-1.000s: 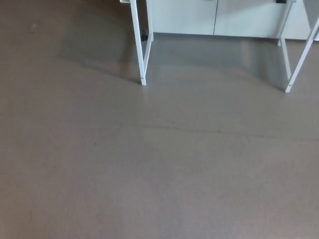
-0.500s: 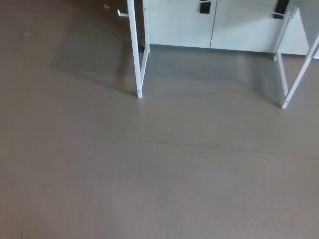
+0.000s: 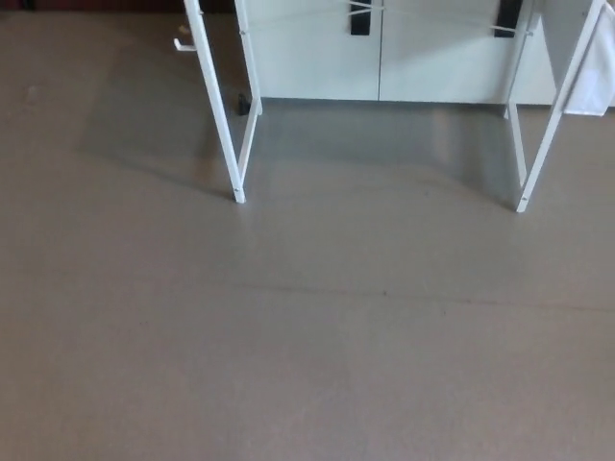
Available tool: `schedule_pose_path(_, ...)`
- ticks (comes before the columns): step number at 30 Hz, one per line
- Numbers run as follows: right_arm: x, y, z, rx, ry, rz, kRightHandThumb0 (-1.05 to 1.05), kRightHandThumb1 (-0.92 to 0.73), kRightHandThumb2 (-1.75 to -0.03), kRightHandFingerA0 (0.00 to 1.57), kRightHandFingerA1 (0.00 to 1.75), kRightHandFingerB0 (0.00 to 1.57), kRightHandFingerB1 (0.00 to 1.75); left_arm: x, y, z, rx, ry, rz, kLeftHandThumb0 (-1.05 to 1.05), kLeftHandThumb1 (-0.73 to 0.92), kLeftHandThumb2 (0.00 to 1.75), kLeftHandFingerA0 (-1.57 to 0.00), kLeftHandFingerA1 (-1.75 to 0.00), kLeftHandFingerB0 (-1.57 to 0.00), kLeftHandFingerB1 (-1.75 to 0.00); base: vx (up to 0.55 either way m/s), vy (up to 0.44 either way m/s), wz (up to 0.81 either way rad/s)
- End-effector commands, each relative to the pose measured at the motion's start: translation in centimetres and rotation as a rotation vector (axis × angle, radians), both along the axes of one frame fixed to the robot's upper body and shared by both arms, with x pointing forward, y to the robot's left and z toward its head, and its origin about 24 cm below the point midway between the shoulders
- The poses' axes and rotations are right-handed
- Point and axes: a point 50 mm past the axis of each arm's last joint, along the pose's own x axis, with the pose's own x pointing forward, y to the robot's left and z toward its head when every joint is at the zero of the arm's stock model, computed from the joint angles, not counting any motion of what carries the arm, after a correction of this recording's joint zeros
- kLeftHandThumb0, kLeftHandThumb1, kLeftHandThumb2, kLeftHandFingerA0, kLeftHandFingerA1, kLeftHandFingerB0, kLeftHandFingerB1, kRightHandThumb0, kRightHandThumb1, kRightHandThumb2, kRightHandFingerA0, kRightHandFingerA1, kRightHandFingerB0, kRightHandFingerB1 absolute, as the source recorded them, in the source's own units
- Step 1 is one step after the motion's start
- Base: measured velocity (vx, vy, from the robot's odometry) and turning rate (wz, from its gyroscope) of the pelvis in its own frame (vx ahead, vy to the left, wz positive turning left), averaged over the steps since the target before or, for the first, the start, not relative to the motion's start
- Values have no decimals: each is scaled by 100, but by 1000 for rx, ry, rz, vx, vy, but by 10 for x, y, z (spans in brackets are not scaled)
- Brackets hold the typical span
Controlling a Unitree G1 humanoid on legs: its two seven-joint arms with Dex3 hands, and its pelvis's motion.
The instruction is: The robot walks towards a desk on which a file tray is kept in the middle and a stapler is kept to its right. The robot lifts the stapler using its right hand and places it on the file tray.
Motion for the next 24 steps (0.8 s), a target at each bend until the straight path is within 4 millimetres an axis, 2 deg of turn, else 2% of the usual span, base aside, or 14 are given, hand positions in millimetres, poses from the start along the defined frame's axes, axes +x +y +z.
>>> schedule_pose_path(1,1,0,2,-25,-6,14,-60,-49,-73,9,38,7,30,3,6,8,15,-32,-4,-58,84,65,-29,-40,-34,-38,145,-65,-13)
schedule_pose_path(3,0,0,0,-41,-15,8,-57,-42,-78,0,39,6,36,3,7,7,30,-20,-35,-57,87,66,-29,-41,-31,-37,156,-22,-8)
schedule_pose_path(4,3,1,2,-66,2,36,-32,-44,-96,0,47,0,48,6,7,8,21,-28,-22,-57,86,66,-28,-40,-30,-36,210,11,-5)
schedule_pose_path(10,9,1,4,-36,-26,29,-30,-47,-97,0,48,0,47,12,7,10,37,-37,-44,-56,87,66,-29,-41,-32,-37,240,66,3)
schedule_pose_path(11,12,1,6,-39,-10,30,-58,-54,-72,8,35,9,33,12,7,10,44,-34,-55,-56,87,66,-30,-41,-31,-38,237,63,-10)
schedule_pose_path(14,17,1,5,-37,9,1,-56,-43,-79,0,34,7,32,14,8,11,30,-44,-25,-55,86,65,-29,-41,-30,-37,142,-44,3)
schedule_pose_path(15,18,1,5,-40,10,-9,-54,-59,-62,5,23,9,24,14,8,11,36,-44,-35,-56,86,65,-30,-41,-33,-38,222,-207,7)
schedule_pose_path(16,19,1,5,-44,6,-12,-58,-43,-78,1,39,3,31,15,7,12,37,-46,-43,-56,86,66,-29,-40,-31,-38,205,-191,12)
schedule_pose_path(17,18,1,6,-25,-13,-14,-55,-42,-77,2,40,1,30,17,7,14,37,-47,-49,-57,86,66,-29,-41,-30,-38,230,-192,9)
schedule_pose_path(18,18,1,6,-16,-18,-17,-31,-42,-94,0,47,0,48,17,7,14,33,-47,-44,-57,86,65,-28,-40,-30,-37,145,-280,11)
schedule_pose_path(20,17,0,6,-25,-6,-12,-32,-41,-94,0,47,0,48,18,6,15,27,-44,-44,-56,87,66,-28,-40,-29,-37,342,-322,68)
schedule_pose_path(21,16,0,7,-24,-8,-6,-62,-49,-73,9,37,6,32,18,5,16,26,-43,-53,-56,87,66,-27,-40,-30,-38,297,-557,37)
schedule_pose_path(23,18,0,8,-25,-3,-5,-59,-43,-77,3,39,2,33,20,5,17,24,-54,-46,-56,87,66,-28,-41,-30,-38,299,-502,39)
schedule_pose_path(24,19,0,8,-21,-10,-10,-60,-51,-73,7,36,7,33,23,6,17,30,-56,-50,-57,87,65,-29,-41,-31,-39,292,-236,17)
